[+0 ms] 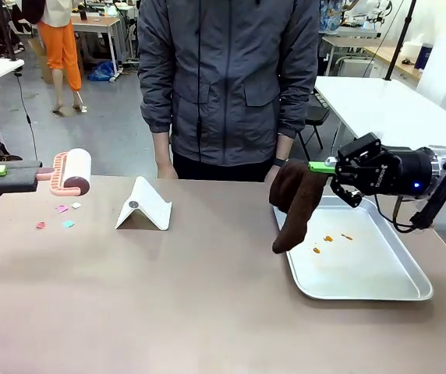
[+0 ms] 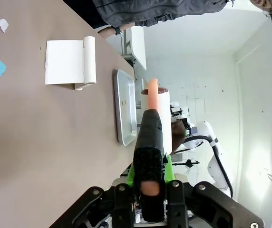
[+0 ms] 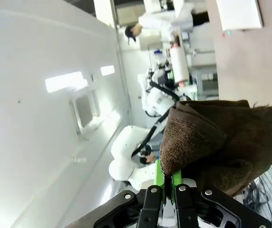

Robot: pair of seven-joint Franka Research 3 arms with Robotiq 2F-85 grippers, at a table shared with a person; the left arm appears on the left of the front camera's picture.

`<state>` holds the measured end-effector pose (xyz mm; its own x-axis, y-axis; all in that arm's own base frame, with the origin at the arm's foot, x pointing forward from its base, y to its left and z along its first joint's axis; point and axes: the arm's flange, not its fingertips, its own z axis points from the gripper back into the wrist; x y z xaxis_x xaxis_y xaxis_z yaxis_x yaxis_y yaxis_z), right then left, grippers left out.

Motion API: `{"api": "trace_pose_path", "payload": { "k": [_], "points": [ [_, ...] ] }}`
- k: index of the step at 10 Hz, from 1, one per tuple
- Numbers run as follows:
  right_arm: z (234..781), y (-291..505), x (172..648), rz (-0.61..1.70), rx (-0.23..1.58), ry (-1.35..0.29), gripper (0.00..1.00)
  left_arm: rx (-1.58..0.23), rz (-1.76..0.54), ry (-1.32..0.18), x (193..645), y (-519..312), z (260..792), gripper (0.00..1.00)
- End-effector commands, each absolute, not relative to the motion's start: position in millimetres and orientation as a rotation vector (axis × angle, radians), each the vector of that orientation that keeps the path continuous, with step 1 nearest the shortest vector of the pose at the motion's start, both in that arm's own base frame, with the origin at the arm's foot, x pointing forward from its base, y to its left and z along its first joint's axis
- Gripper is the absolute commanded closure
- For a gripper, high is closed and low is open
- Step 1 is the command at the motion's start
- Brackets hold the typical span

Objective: Clean the surface of the table.
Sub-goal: Hold the Lint Roller with your left hand and the towel with your right hand.

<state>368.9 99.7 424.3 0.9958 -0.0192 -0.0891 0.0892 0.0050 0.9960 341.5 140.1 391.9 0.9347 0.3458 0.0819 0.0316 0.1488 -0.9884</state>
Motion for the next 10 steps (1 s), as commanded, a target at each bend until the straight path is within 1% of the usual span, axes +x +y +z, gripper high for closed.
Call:
{"api": "trace_pose_path", "payload": {
  "k": [1, 2, 5, 6, 7, 8, 9, 10],
  "points": [
    [422, 115, 354, -0.209, 1.489, -0.037, 1.00, -1.385, 0.214, -0.332, 345, 136, 397, 1.00],
    [424, 100, 369, -0.085, 1.564, 0.055, 1.00, -1.385, 0.214, -0.332, 345, 136, 397, 1.00],
    [424, 100, 369, -0.085, 1.564, 0.055, 1.00, -1.385, 0.214, -0.332, 345, 136, 397, 1.00],
    [422, 104, 371, -0.105, 1.546, 0.038, 0.94, -1.393, 0.222, -0.321, 345, 137, 393, 0.77],
    [416, 111, 372, -0.051, 1.435, 0.063, 0.94, -1.282, 0.117, -0.241, 350, 118, 386, 0.77],
    [424, 87, 379, -0.068, 1.434, 0.067, 0.94, -1.287, 0.043, -0.236, 344, 136, 398, 0.77],
    [432, 55, 386, -0.103, 1.442, 0.083, 0.94, -1.279, 0.001, -0.268, 339, 170, 411, 0.77],
    [440, 25, 391, -0.137, 1.458, 0.107, 0.94, -1.332, -0.008, -0.302, 331, 210, 421, 0.77]
  ]
}}
